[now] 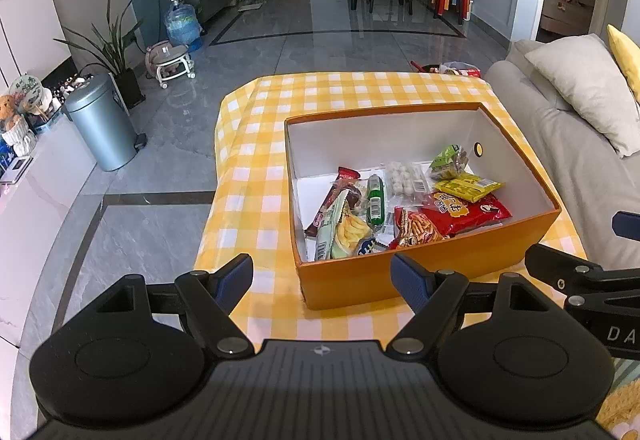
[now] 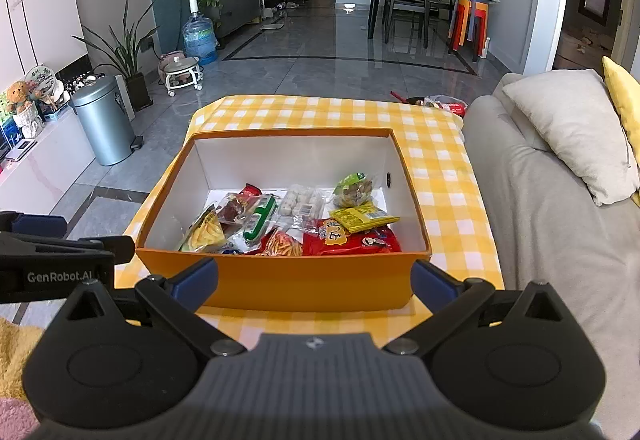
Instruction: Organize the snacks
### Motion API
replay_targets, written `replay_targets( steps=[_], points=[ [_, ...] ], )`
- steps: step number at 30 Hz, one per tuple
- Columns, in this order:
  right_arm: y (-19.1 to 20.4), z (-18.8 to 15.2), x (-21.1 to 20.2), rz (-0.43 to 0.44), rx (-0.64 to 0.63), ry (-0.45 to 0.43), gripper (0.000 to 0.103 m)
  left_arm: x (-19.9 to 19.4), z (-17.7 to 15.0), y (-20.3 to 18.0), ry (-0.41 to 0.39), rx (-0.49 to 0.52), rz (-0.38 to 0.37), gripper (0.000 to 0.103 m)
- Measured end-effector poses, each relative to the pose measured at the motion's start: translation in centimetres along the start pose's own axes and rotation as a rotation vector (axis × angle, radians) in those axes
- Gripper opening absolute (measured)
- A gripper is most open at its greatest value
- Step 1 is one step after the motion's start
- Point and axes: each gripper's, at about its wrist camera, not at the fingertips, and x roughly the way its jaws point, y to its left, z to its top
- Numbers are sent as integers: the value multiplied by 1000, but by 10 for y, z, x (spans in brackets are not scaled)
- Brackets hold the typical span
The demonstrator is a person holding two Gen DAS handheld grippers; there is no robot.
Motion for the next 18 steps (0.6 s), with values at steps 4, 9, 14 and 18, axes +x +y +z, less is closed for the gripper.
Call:
replay_targets(
  steps=[4, 9, 14, 18],
  points=[
    [0, 0, 0, 0, 0, -1, 99, -1, 1, 0, -1, -4, 2, 92],
    [3, -2, 1, 3, -4, -1, 99, -2, 1, 0, -2, -4, 0, 92],
    [4, -4, 3, 7, 4, 12, 99, -3, 1, -1, 0, -2, -4, 92],
    [2, -6, 6, 9, 8, 25, 99, -3, 0, 0, 0, -5, -6, 92]
  ],
)
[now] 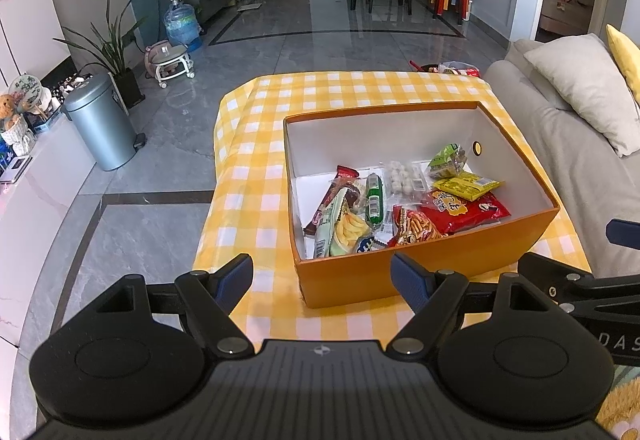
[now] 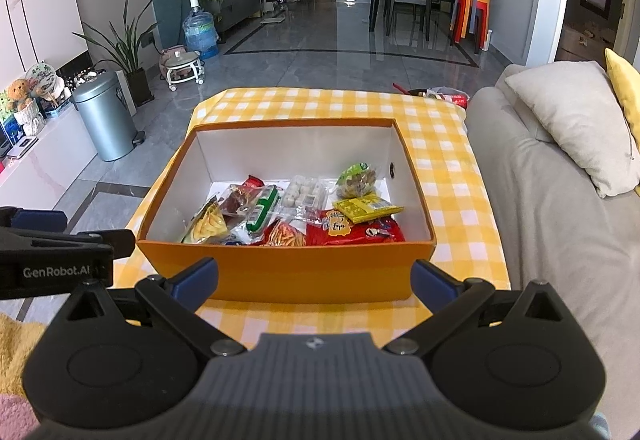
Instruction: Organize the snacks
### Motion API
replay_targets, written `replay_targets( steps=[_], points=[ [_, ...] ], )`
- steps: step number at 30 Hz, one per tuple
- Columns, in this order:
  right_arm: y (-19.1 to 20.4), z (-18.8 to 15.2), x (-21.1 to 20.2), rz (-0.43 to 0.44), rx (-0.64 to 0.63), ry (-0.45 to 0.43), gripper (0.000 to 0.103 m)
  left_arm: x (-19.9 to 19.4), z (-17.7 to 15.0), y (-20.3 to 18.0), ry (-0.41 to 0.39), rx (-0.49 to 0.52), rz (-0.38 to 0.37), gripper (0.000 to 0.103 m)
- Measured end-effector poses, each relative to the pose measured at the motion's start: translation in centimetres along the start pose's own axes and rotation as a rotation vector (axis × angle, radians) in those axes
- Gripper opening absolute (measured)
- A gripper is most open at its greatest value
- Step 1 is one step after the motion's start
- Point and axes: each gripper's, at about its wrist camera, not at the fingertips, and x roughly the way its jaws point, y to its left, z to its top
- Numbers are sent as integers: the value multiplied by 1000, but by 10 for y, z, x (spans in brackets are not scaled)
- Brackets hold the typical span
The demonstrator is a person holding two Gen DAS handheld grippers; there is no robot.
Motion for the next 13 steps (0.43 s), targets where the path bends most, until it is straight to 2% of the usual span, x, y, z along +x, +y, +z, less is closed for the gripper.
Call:
replay_targets(
  steps=[13],
  points=[
    [-1, -1, 0, 2, 4, 9, 99, -3, -4, -4, -31, 20, -6, 92]
  ],
)
